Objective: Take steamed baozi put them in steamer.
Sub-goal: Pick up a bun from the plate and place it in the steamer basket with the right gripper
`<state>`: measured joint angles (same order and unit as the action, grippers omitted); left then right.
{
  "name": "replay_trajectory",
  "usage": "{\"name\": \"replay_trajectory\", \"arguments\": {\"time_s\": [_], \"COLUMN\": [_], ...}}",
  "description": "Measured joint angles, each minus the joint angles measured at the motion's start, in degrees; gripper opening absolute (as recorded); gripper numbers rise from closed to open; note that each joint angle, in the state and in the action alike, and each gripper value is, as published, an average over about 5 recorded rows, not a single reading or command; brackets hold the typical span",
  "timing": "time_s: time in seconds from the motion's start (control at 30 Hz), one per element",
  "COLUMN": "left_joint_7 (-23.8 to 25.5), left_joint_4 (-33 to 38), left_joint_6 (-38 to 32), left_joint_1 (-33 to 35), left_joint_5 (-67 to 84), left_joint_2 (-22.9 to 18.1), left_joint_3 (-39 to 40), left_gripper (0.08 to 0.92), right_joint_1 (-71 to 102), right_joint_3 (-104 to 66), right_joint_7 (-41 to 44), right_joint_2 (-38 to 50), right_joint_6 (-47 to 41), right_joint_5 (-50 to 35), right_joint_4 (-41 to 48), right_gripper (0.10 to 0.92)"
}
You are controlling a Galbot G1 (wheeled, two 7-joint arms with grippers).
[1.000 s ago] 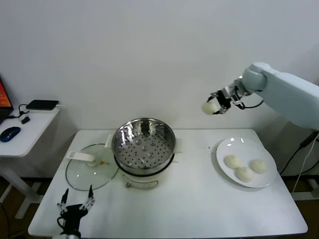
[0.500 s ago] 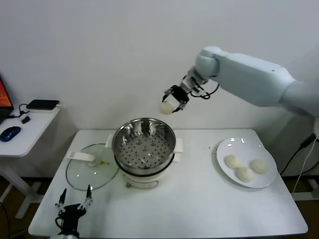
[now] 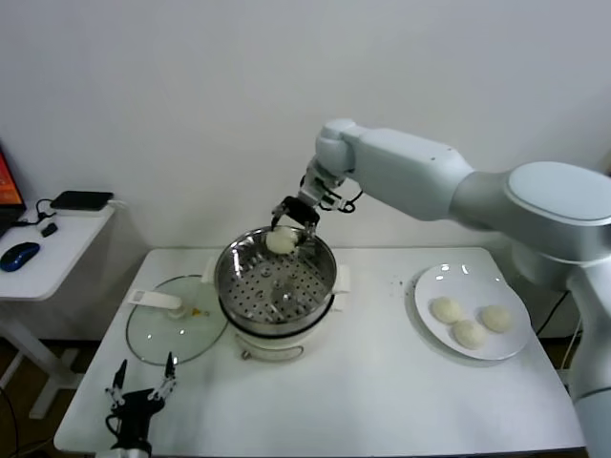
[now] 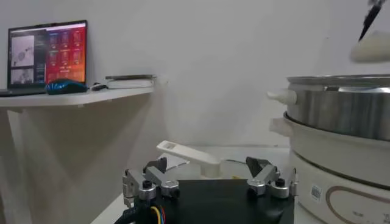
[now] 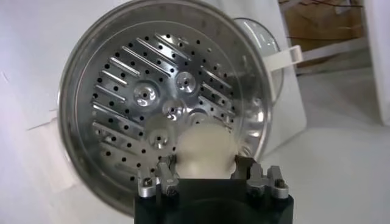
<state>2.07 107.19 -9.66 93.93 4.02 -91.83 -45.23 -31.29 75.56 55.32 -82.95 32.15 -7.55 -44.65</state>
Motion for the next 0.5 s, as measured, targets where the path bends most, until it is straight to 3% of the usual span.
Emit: {"name": "replay_trajectory", "arguments": {"time_s": [0.5], "left_joint_7": [-0.02], "left_joint_4": [-0.53], "left_joint_6": [-0.34], "left_joint_1": [-0.38], "left_joint_5": [-0.07], "left_joint_2": [0.09], "left_joint_3": [0.0], "left_gripper": [0.823], "right_joint_1": [5.46], "right_joint_3": [-3.92], "right_joint_7": [-3.21], "right_joint_2": [-4.27], "right_joint_6": [1.87], "right_joint_5": [10.59], "right_joint_4": [8.5], "right_gripper": [0.67]}}
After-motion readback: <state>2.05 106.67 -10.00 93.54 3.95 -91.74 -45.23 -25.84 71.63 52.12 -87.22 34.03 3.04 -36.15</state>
